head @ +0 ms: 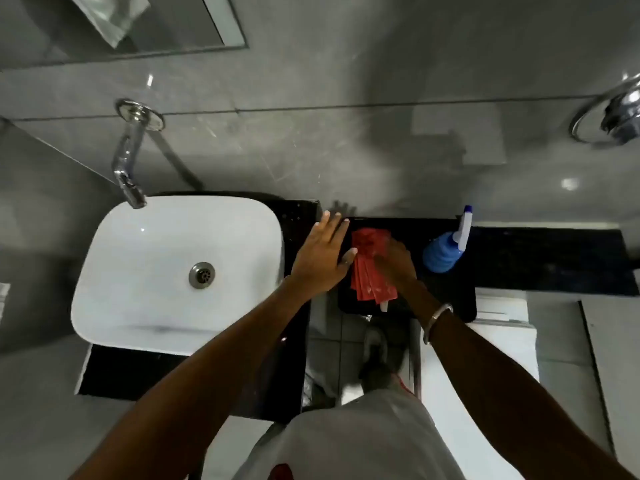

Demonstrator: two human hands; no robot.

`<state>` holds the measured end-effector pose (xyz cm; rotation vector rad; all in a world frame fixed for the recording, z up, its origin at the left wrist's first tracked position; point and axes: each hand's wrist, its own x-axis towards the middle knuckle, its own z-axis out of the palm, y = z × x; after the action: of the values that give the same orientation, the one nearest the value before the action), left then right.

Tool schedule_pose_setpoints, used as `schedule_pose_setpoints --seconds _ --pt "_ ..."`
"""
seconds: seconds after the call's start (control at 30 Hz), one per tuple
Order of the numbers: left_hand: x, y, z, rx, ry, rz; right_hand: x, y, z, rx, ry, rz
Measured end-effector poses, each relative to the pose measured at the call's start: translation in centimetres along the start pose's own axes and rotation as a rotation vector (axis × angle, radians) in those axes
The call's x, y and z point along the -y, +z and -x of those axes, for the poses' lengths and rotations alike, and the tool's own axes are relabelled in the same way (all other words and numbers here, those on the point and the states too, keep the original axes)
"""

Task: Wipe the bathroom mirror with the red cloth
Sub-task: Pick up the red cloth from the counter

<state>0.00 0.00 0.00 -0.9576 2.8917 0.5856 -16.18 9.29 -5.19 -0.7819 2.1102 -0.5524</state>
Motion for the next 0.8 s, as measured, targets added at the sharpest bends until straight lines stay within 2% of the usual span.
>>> schedule_pose_setpoints --seconds 0.07,0.17,0.3,0.47,0.53,0.6,0.7,0.8 --pt "0.0 1.8 -1.6 0.143 -0.031 -0.020 -1.1 0.8 -1.4 0.015 0.194 -0.051" --pt "0.2 3.9 -2.3 0.264 -0.090 -0.050 -2.0 2.2 -2.4 0.023 0.339 -0.077" --pt "0.1 5.5 -1.7 0.262 -0.088 -0.035 -2.2 3.0 -3.4 -0.034 0.337 -0.062" --pt "-0.1 5.3 -0.7 0.158 -0.134 0.161 -1.1 2.0 -3.6 0.036 0.275 -0.310" --pt "-0.5 3.8 -0.6 0.107 -0.208 0.362 0.5 1.1 -3.0 0.013 0.239 -0.438" --pt "-0.9 1.8 -0.4 0.008 -0.301 0.670 2.7 0.0 -1.8 -0.026 0.168 -0.500" --pt "-1.0 -2.5 0.5 -0.210 -0.396 1.140 7.6 -2.4 1.0 -0.150 -0.040 -0.374" --pt "-0.7 -7.2 0.7 -0.323 -0.336 1.654 14.9 -4.4 5.7 -0.193 -0.321 -0.205"
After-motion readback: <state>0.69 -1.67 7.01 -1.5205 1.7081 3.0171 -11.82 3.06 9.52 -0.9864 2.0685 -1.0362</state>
